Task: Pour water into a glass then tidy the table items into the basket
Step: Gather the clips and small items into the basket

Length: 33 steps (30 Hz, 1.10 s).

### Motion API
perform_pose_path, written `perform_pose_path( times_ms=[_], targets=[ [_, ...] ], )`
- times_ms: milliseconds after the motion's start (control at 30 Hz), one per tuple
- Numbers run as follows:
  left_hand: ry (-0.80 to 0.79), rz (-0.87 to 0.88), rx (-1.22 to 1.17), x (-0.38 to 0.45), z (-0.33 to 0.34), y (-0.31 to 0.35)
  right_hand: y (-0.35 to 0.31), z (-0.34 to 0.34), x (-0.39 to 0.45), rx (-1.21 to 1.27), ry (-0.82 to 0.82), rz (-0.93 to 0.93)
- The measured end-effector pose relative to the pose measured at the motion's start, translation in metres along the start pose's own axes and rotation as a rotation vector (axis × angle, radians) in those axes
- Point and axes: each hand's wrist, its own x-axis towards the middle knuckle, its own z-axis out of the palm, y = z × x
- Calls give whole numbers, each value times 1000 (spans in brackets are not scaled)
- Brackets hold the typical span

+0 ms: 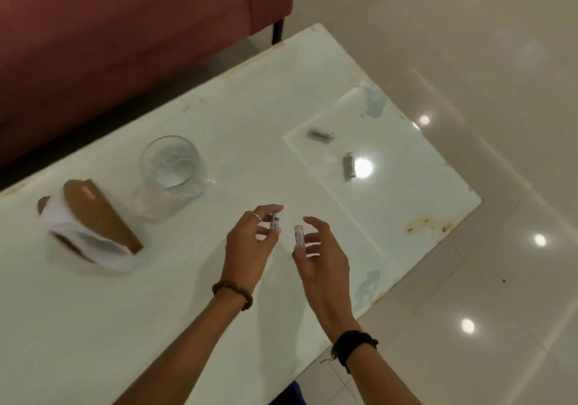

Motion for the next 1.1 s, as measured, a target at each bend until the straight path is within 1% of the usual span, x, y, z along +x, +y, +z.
perform_pose_path(
  times_ms=[200,333,500,700,800,867,900,967,1033,1100],
  targets=[
    [148,-205,-293,-66,-106,-29,-53,72,-74,80,-162,-133],
    [291,-243,-380,-125,-194,-66,-92,142,-138,158,-270,-154],
    [504,-268,-444,-218,-310,-128,-144,249,-238,181,-523,-249],
    [791,-306,-426,-333,-440,-200,-194,372,-365,207,-811,-286],
    [956,-342,-226,-398,-498,-242,-219,428,-432,204,-968,-348],
    [1040,-435,-57,-434,-527,-271,-228,460,-469,154,-1050,-396],
    [1059,-498,8,-450,-539,-287,-231,476,-485,111,-1087,-423],
    [1027,-627,41,-476,-556,-318,-231,505,-514,-39,-1142,-515],
    [914,-746,53,-491,-561,-345,-224,527,-534,-254,-1157,-679],
    [757,-850,107,-498,-557,-366,-215,541,-550,-504,-1141,-890]
  ],
)
